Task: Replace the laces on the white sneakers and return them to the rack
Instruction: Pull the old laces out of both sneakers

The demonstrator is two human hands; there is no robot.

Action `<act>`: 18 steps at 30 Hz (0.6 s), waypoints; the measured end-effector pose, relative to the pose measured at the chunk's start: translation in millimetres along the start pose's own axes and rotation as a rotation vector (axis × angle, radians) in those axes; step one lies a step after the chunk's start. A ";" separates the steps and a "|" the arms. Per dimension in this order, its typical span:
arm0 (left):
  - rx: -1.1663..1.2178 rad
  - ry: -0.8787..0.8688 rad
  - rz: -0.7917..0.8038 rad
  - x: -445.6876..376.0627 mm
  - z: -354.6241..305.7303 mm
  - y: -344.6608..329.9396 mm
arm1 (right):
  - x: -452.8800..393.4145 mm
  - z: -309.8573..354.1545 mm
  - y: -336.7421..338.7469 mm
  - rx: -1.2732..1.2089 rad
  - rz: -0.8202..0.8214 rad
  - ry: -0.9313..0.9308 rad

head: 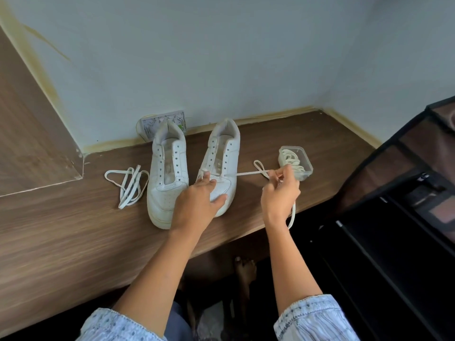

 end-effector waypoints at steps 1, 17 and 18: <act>0.014 0.005 0.002 0.0 0.0 0.4 | 2.1 3.5 -1.8 0.034 -0.002 0.046; 0.073 0.059 -0.059 -2.2 2.8 -0.3 | 3.6 11.4 -14.2 0.122 0.115 0.097; 0.070 0.055 -0.063 -2.3 2.0 -0.3 | -0.4 8.0 -7.0 0.085 0.087 0.048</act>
Point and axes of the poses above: each hand's wrist, its own x-axis away from the middle knuckle, its own y-axis out of the back of the hand, z = x × y, the point moved 6 cm from there along -x, towards the middle knuckle, and after that the axes turned 12 degrees about -y, right-handed, at the moved point
